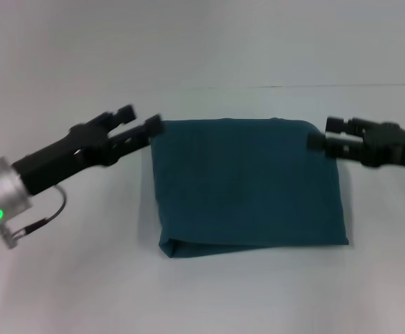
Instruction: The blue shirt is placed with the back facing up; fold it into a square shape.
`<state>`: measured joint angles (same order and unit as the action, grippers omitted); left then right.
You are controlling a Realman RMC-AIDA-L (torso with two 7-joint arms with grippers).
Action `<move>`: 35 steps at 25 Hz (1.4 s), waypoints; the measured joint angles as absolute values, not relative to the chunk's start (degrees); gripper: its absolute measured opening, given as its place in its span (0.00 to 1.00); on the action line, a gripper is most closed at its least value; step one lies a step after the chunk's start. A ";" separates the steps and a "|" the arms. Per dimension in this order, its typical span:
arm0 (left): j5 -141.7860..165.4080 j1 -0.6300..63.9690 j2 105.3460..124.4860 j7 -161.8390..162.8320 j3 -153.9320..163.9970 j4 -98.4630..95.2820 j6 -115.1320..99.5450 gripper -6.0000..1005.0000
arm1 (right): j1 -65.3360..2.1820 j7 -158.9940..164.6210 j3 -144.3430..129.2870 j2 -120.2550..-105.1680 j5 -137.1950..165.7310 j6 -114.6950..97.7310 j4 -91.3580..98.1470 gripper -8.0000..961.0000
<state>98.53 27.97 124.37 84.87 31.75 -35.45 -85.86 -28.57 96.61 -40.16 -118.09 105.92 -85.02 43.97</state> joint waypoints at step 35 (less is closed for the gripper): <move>115.71 20.82 124.33 72.33 31.57 -37.37 -103.91 0.90 | -30.13 85.75 -44.56 -119.44 118.21 -93.39 37.87 0.96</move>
